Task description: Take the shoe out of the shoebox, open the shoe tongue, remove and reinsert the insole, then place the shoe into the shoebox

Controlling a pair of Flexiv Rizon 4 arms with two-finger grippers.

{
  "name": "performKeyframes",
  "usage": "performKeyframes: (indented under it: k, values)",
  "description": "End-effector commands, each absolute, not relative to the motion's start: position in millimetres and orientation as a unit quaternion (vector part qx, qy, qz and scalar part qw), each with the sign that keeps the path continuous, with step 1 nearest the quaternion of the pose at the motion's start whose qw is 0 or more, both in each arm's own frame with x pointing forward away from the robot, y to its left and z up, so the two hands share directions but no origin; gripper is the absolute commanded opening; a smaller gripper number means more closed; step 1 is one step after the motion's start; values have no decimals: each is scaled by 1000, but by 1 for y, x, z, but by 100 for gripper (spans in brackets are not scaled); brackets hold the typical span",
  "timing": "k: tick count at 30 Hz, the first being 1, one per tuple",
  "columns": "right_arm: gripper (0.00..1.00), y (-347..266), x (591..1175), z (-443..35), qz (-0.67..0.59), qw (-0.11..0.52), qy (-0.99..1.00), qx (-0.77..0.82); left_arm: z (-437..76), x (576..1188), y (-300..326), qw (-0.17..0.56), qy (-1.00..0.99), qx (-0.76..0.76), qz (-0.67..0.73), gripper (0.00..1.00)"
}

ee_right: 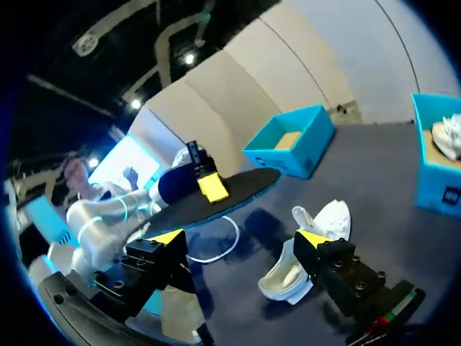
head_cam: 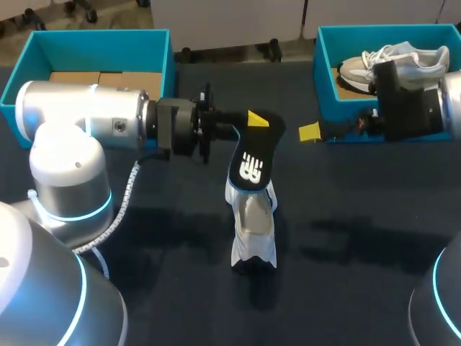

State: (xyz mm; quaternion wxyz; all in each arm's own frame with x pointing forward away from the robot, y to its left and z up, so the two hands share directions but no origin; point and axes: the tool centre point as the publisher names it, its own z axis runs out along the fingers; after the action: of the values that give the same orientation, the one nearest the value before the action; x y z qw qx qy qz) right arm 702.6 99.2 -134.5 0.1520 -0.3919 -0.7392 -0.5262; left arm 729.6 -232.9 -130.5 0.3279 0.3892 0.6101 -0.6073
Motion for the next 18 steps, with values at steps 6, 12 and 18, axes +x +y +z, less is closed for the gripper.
performKeyframes:
  k: [6, 12, 18]
  values:
    - [100, 83, 699, -146, -537, 96, -795, -264, -120, 726, -215, 277, 611, 356, -650, 0]
    - [100, 83, 699, -146, -537, 96, -795, -264, -119, 722, -215, 258, 622, 343, -655, 0]
    - [100, 83, 699, -146, -537, 96, -795, -264, -122, 716, -215, 236, 628, 319, -670, 0]
